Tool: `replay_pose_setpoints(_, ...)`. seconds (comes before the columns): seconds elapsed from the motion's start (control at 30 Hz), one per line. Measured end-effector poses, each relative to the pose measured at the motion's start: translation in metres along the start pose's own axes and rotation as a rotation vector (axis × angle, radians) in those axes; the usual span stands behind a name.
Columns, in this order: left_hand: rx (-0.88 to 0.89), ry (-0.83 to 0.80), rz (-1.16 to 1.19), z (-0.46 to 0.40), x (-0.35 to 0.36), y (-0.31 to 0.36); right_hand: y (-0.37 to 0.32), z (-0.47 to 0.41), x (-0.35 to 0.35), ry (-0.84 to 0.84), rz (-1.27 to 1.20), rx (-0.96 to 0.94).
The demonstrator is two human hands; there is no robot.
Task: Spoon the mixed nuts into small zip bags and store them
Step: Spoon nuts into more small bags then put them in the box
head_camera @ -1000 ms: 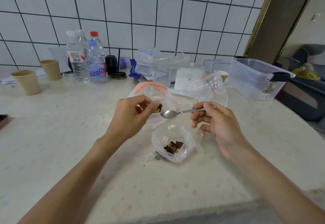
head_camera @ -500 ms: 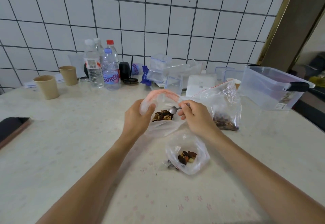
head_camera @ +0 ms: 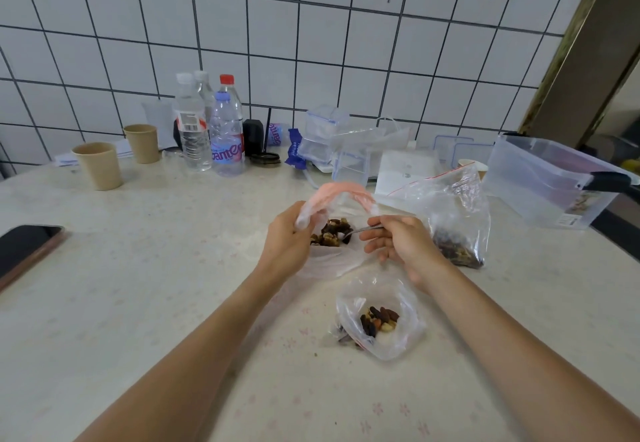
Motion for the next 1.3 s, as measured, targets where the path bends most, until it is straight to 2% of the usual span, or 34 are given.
replay_pose_setpoints(0.2,0.075,-0.034,-0.029,-0.001,0.003,0.0,0.012,-0.002,0.013,-0.115,-0.169,0.132)
replay_pose_setpoints(0.43,0.071,0.092,0.015,-0.005,-0.007,-0.002,0.018,0.002,0.011,-0.087,-0.386,0.197)
replay_pose_setpoints(0.63,0.045,0.154,0.023,-0.006,-0.017,0.001,0.01,0.009,0.004,-0.064,-0.396,0.159)
replay_pose_setpoints(0.77,0.077,0.123,0.003,-0.005,-0.021,0.009,-0.006,0.014,-0.004,-0.055,-0.34,0.086)
replay_pose_setpoints(0.93,0.21,0.063,-0.114,0.002,-0.024,0.028,-0.028,0.029,-0.019,-0.066,-0.305,0.001)
replay_pose_setpoints(1.17,0.564,0.271,-0.204,0.032,-0.036,0.061,-0.046,0.066,-0.052,-0.083,-0.353,-0.035)
replay_pose_setpoints(1.3,0.628,0.258,-0.255,0.049,-0.027,0.07,-0.043,0.09,-0.073,-0.088,-0.382,-0.034)
Point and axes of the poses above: each hand's wrist, its own z-axis away from the middle knuckle, its own x-axis out of the palm, y = z × x, the point moved 6 cm from there along -z, towards the middle knuckle, and after that the axes turned 5 degrees about -x, right-handed, at the moved point
